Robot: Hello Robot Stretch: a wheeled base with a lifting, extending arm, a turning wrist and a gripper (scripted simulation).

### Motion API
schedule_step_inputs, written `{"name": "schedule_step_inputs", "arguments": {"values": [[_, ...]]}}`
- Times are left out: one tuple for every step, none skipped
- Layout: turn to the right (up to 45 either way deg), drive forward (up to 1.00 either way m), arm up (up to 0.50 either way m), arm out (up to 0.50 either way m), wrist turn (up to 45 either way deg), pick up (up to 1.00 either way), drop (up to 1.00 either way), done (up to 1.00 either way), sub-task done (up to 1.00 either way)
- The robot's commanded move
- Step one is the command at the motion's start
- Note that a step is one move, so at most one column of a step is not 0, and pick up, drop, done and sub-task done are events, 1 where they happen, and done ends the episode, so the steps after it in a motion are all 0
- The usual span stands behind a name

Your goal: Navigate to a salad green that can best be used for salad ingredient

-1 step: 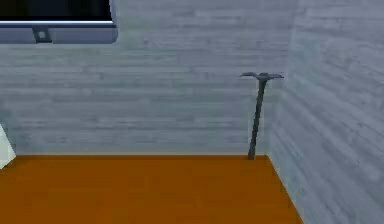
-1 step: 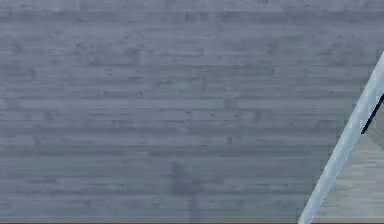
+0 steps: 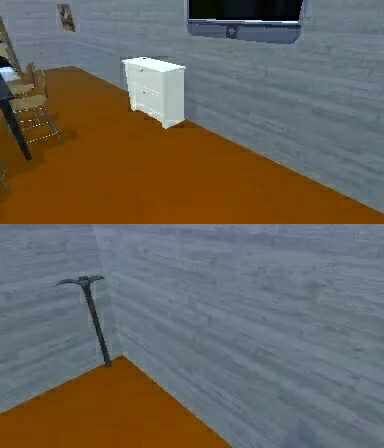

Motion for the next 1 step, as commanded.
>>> {"name": "schedule_step_inputs", "arguments": {"values": [[-24.0, 0.00, 0.00, 0.00, 0.0, 0.00, 0.00, 0.00, 0.00]]}}
